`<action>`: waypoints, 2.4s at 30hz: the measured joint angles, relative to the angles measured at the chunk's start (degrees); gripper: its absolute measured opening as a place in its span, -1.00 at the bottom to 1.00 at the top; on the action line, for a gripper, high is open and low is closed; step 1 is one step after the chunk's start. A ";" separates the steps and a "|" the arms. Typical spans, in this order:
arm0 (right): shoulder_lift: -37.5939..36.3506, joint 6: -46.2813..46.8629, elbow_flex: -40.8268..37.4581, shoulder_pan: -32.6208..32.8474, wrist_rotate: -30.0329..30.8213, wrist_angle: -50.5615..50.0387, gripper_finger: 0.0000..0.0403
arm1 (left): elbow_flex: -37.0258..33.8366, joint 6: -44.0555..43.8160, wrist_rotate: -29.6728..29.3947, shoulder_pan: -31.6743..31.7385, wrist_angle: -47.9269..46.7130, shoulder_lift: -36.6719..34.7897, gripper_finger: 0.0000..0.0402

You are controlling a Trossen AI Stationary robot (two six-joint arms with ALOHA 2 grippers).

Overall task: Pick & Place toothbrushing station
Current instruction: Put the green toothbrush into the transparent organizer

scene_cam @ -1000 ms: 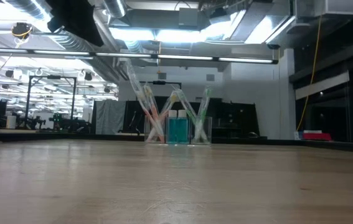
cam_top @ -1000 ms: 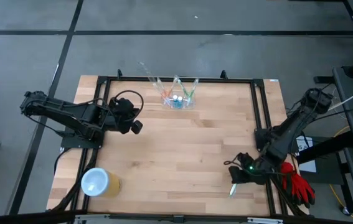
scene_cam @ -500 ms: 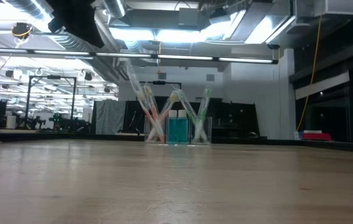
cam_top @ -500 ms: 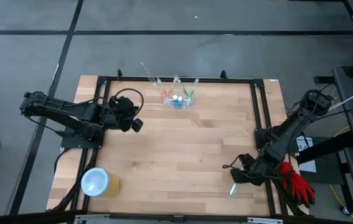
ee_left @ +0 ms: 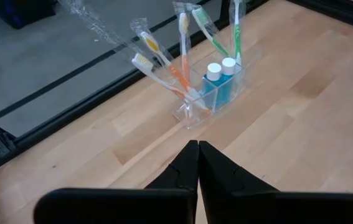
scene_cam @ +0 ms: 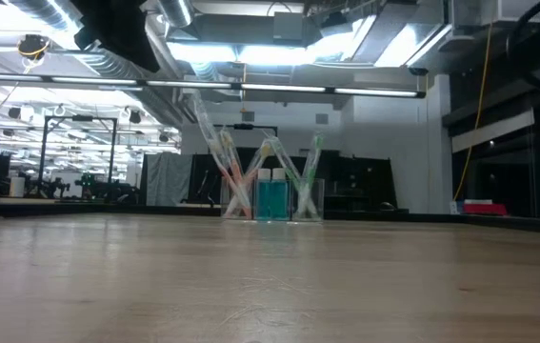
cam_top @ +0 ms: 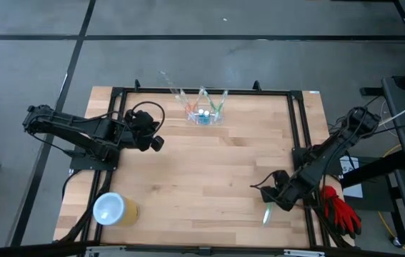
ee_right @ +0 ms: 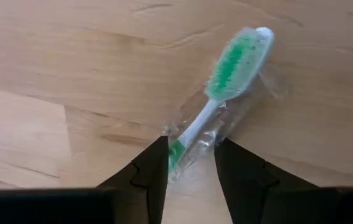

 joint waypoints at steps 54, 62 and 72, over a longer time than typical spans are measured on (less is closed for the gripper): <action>-1.53 -111.98 6.65 -66.78 9.82 52.17 -1.00 | 0.02 -3.58 -5.10 4.83 3.38 -0.02 -0.97; -1.50 -111.98 6.65 -72.04 5.06 59.00 -1.00 | 0.01 -3.15 -7.58 4.83 3.22 -0.01 -0.98; 9.66 -114.54 14.82 -72.94 0.88 60.79 -1.00 | 0.02 -2.62 -7.80 4.87 3.20 0.00 -0.98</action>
